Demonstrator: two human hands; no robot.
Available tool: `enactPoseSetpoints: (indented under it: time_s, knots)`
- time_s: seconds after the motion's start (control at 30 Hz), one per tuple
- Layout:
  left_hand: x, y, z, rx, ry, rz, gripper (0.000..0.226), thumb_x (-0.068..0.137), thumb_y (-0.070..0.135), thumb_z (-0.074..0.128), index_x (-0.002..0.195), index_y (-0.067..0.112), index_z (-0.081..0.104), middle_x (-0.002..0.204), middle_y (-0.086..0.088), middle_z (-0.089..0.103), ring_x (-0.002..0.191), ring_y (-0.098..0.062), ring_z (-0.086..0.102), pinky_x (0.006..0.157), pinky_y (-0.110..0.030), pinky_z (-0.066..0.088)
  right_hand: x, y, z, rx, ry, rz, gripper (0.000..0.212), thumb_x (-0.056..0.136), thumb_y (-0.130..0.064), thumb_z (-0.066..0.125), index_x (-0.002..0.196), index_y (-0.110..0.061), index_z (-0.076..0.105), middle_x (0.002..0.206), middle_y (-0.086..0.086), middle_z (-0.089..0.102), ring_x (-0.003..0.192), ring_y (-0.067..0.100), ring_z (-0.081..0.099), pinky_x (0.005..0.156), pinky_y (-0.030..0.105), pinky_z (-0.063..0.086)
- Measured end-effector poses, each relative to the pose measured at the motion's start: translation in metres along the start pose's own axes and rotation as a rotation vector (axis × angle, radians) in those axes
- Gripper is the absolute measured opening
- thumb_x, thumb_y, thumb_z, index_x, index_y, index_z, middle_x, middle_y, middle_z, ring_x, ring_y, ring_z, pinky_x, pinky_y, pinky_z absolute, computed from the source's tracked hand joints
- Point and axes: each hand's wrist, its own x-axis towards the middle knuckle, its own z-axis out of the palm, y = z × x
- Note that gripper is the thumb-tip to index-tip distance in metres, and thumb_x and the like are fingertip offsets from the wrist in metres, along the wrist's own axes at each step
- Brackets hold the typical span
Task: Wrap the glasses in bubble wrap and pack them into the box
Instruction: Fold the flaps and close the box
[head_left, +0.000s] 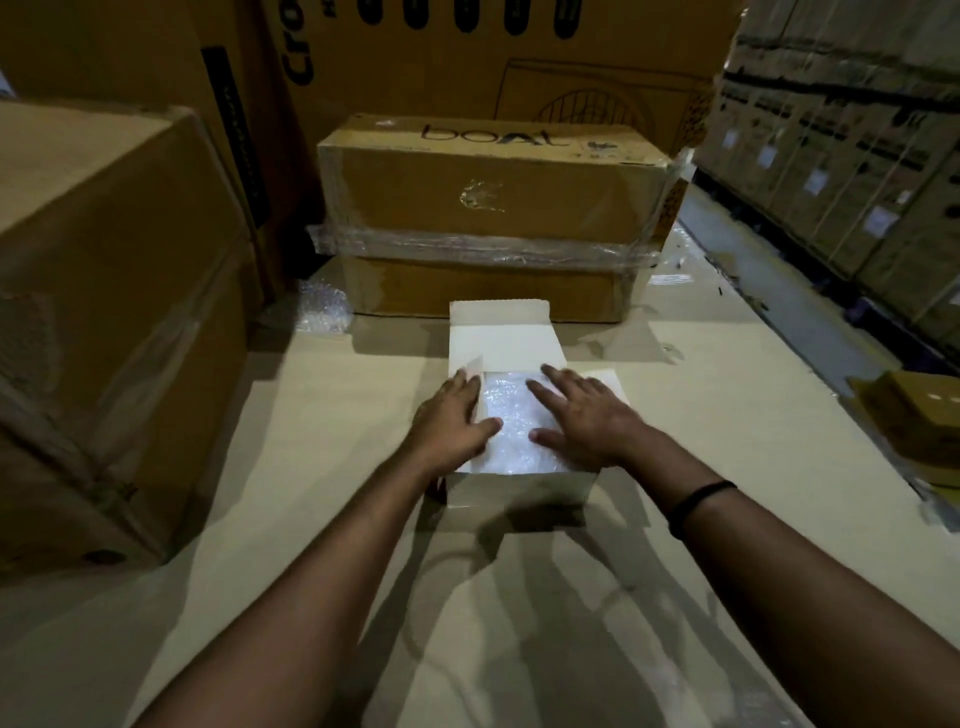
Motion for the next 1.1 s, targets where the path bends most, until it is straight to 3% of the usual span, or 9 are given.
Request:
enactPoseSetpoints:
  time_s: [0.07, 0.13, 0.6, 0.7, 0.8, 0.87, 0.97, 1.03, 1.1]
  knots:
    - [0.006, -0.006, 0.013, 0.233, -0.080, 0.028, 0.076, 0.096, 0.049, 0.049, 0.156, 0.017, 0.015, 0.164, -0.003, 0.006, 0.150, -0.018, 0.006, 0.121, -0.041, 0.011, 0.011, -0.007, 0.004, -0.017, -0.098, -0.004, 0.076, 0.096, -0.065, 0.027, 0.155, -0.028, -0.003, 0.163, 0.004, -0.005, 0.150, 0.025, 0.004, 0.120, 0.045, 0.008]
    - [0.008, -0.013, 0.023, 0.373, -0.126, 0.048, 0.077, 0.097, 0.057, 0.040, 0.156, 0.018, 0.011, 0.164, -0.004, 0.001, 0.151, -0.019, -0.001, 0.121, -0.043, 0.006, 0.017, -0.012, 0.009, -0.061, -0.178, 0.004, 0.073, 0.096, -0.065, 0.018, 0.154, -0.027, -0.006, 0.163, 0.003, -0.006, 0.150, 0.024, 0.001, 0.120, 0.048, 0.002]
    - [0.009, -0.010, 0.021, 0.633, -0.205, 0.073, 0.085, 0.091, 0.070, 0.034, 0.156, 0.026, 0.001, 0.164, -0.003, -0.007, 0.150, -0.023, -0.007, 0.119, -0.052, -0.003, -0.002, -0.006, 0.014, -0.106, -0.183, 0.067, 0.069, 0.097, -0.063, 0.016, 0.154, -0.030, -0.004, 0.163, 0.000, -0.009, 0.150, 0.024, -0.010, 0.117, 0.057, -0.009]
    - [0.009, -0.007, 0.023, 0.640, -0.169, 0.065, 0.083, 0.091, 0.069, 0.035, 0.156, 0.025, 0.006, 0.164, -0.004, -0.001, 0.150, -0.025, -0.001, 0.119, -0.052, -0.001, -0.008, -0.004, 0.004, -0.067, 0.005, 0.042, 0.066, 0.099, -0.058, 0.019, 0.155, -0.026, 0.006, 0.163, 0.001, -0.001, 0.150, 0.020, -0.005, 0.119, 0.050, -0.005]
    - [0.013, -0.009, 0.020, 0.616, -0.090, 0.109, 0.075, 0.094, 0.067, 0.030, 0.155, 0.024, 0.016, 0.163, -0.005, 0.011, 0.150, -0.025, 0.007, 0.118, -0.051, 0.002, -0.020, 0.012, -0.004, 0.172, 0.358, 0.197, 0.055, 0.103, -0.043, 0.025, 0.151, -0.017, 0.028, 0.159, 0.008, 0.024, 0.147, 0.025, 0.020, 0.118, 0.044, 0.015]
    - [0.019, -0.009, 0.020, 0.581, -0.083, 0.123, 0.069, 0.098, 0.061, 0.025, 0.155, 0.024, 0.015, 0.164, -0.003, 0.008, 0.150, -0.023, 0.004, 0.118, -0.050, 0.000, -0.027, 0.029, -0.002, 0.521, 0.474, 0.436, 0.051, 0.103, -0.034, 0.031, 0.147, -0.008, 0.037, 0.148, 0.017, 0.042, 0.131, 0.032, 0.044, 0.105, 0.038, 0.037]
    - [0.025, -0.010, 0.024, 0.581, -0.166, 0.113, 0.067, 0.101, 0.056, 0.020, 0.156, 0.023, 0.003, 0.164, -0.003, -0.004, 0.151, -0.022, -0.006, 0.119, -0.049, -0.004, -0.036, 0.039, 0.005, 1.094, 0.244, 0.747, 0.042, 0.098, -0.028, 0.051, 0.128, 0.002, 0.048, 0.106, 0.017, 0.062, 0.073, 0.023, 0.059, 0.056, 0.028, 0.045]
    - [0.025, -0.012, 0.027, 0.596, -0.185, 0.116, 0.068, 0.101, 0.056, 0.020, 0.156, 0.023, -0.001, 0.164, -0.003, -0.009, 0.150, -0.022, -0.009, 0.120, -0.047, -0.003, -0.041, 0.037, 0.007, 1.177, 0.171, 0.741, 0.023, 0.091, -0.022, 0.065, 0.092, 0.000, 0.058, 0.078, 0.010, 0.057, 0.057, 0.018, 0.051, 0.050, 0.024, 0.042]
    - [0.025, -0.014, 0.029, 0.596, -0.179, 0.122, 0.068, 0.101, 0.056, 0.020, 0.156, 0.023, -0.002, 0.164, -0.003, -0.010, 0.150, -0.021, -0.010, 0.120, -0.046, -0.003, -0.039, 0.035, 0.006, 1.145, 0.257, 0.715, 0.021, 0.082, -0.016, 0.073, 0.085, 0.002, 0.064, 0.071, 0.007, 0.060, 0.058, 0.021, 0.057, 0.052, 0.028, 0.047]
